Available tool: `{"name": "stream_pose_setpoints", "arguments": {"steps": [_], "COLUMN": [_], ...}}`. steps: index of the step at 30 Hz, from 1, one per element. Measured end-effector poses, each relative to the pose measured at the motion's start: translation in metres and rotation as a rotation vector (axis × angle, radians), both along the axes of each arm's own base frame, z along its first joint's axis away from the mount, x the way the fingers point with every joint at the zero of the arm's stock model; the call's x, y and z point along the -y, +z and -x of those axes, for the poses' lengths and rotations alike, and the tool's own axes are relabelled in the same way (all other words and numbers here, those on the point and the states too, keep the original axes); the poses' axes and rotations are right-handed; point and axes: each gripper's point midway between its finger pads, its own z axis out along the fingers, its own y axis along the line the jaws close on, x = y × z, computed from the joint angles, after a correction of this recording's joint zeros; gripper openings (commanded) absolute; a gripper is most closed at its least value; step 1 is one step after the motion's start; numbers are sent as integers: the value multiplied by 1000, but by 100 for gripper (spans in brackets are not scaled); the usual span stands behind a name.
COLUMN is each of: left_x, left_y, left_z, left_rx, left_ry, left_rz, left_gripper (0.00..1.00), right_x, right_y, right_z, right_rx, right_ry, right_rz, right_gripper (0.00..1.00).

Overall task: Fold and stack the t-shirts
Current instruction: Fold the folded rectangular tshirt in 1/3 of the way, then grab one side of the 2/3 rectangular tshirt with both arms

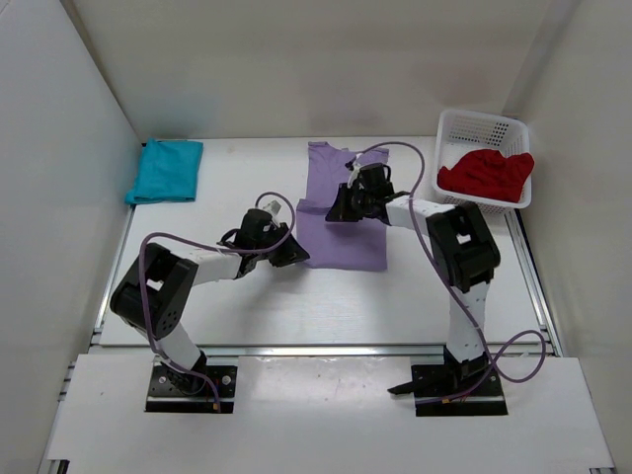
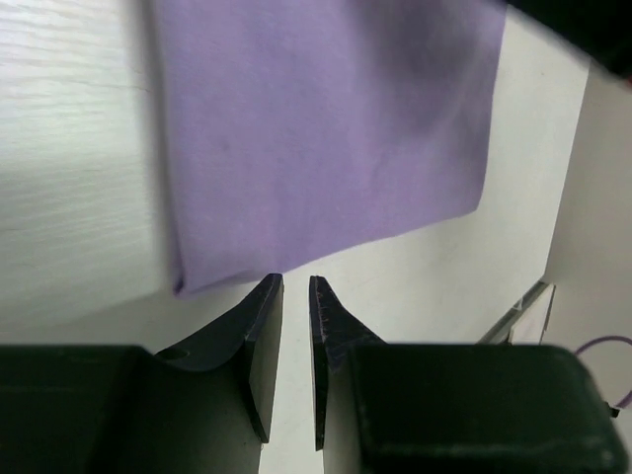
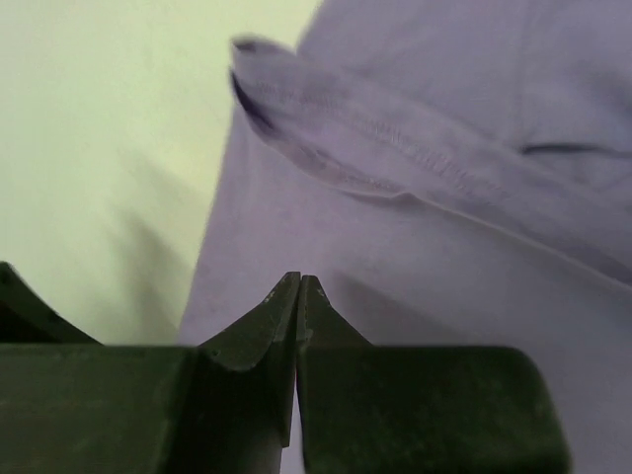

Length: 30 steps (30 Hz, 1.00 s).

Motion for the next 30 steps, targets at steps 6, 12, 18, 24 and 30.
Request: {"name": "stream_pose_setpoints", "arguments": {"steps": [6,12,18,24,30], "left_x": [-8,-13,-24,-41,-44], "left_y": [-9,-19,-30,-23,-14], "left_z": [-4,0,5,11,0], "left_rx": [-18,-46,-75,-39,-10], "left_ry": [18,23,44,106,129], "left_rz": [-16,-34,-46,-70,-61], "left_gripper": [29,31,35,49,60], "right_x": [-23,-25,-20,-13,17], "right_y": [-47,-36,-46,-37,43], "right_z": [-9,-35,-40,-36,12], "right_rx": [-144,-124,-142,-129,9], "right_ry": [52,23,-10,-23,-50], "right_rz": [-54,-118,-114,-97,-99], "right_gripper": [0,0,0,8,34]}}
